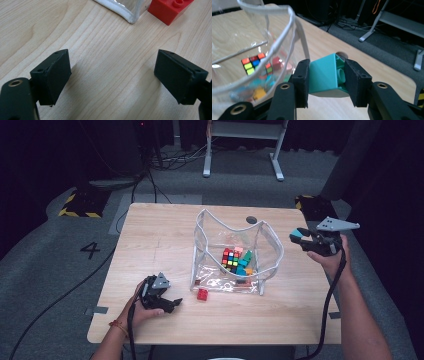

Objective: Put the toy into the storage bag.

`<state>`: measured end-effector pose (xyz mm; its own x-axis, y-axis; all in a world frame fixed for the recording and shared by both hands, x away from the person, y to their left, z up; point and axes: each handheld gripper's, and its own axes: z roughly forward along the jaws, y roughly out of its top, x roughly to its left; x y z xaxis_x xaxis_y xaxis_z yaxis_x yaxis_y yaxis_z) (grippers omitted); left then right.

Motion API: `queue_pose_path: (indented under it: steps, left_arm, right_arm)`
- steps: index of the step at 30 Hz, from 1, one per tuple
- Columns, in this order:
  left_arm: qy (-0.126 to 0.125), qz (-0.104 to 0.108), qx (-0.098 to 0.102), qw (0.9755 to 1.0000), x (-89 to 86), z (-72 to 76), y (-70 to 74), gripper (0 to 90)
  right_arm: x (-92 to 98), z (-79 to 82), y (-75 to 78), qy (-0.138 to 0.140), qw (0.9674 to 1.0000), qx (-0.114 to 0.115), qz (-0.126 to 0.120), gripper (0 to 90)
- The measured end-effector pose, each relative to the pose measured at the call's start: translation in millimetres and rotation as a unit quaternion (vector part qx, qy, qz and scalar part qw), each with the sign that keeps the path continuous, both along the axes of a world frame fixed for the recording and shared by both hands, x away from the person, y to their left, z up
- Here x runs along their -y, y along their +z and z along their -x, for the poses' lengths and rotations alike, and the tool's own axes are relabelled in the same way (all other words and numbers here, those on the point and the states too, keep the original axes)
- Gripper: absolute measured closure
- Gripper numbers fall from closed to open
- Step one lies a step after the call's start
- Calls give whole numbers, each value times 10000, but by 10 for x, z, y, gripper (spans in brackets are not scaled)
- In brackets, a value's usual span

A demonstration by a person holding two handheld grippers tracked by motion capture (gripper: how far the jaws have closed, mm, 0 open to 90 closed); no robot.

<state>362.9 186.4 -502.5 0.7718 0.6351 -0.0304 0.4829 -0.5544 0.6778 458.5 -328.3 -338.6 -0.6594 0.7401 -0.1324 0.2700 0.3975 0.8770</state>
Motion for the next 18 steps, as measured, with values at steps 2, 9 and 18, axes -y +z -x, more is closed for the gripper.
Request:
queue_pose_path:
  steps: [2, 9, 18]
  left_arm:
    - [2, 1, 1, 10000, 0, 0, 0, 140]
    - [0, 24, -22, 10000, 5, -1, -3, 139]
    - [-1, 23, -23, 10000, 5, 0, -2, 139]
  right_arm:
    - [-43, -42, 87, 5, 10000, 54, 49, 574]
    - [-242, -65, 384, 222, 9993, 254, 139, 574]
    - [-599, 34, 540, 754, 9967, 282, 87, 574]
